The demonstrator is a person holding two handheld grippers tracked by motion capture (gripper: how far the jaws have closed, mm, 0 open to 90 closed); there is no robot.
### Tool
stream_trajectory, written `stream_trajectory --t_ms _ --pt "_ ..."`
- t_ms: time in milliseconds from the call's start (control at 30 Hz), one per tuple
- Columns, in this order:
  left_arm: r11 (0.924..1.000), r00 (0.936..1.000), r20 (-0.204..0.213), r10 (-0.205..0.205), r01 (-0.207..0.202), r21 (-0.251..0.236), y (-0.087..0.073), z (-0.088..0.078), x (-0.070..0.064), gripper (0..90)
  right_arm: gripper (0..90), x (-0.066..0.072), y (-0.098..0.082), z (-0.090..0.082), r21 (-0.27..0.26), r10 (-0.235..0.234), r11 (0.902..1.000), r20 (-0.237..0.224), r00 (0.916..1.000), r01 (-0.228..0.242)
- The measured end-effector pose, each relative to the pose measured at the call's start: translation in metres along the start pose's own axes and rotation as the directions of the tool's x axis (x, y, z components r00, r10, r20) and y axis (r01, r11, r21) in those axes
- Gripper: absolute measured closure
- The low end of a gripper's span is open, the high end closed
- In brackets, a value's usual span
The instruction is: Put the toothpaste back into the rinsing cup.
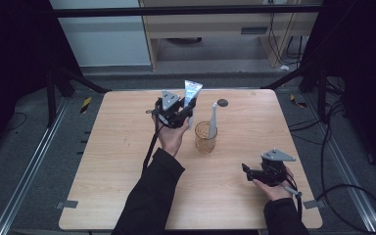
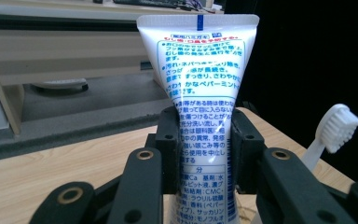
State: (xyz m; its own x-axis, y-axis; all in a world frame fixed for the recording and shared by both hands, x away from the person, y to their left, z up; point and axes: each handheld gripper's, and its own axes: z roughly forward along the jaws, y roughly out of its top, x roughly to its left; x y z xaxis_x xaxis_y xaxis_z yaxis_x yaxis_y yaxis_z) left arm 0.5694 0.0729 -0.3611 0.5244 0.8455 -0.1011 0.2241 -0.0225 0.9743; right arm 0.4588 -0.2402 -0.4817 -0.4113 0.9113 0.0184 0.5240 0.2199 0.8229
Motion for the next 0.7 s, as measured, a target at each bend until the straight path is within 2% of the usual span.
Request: stream_trajectory --t_ms 367,700 --pt "0.9995 1.0000 0.003 -0.007 0.007 -0.032 -0.010 0.020 -0.008 68.6 15.5 -0.001 0.000 0.000 0.001 -0.005 1.0000 0.005 1.0000 0.005" --pt "0.9999 0.9997 0.025 0.000 0.000 -0.013 -0.020 0.032 -0.013 68.5 15.5 -0.001 -0.001 0.000 0.007 -0.006 1.0000 0.003 1.0000 0.006"
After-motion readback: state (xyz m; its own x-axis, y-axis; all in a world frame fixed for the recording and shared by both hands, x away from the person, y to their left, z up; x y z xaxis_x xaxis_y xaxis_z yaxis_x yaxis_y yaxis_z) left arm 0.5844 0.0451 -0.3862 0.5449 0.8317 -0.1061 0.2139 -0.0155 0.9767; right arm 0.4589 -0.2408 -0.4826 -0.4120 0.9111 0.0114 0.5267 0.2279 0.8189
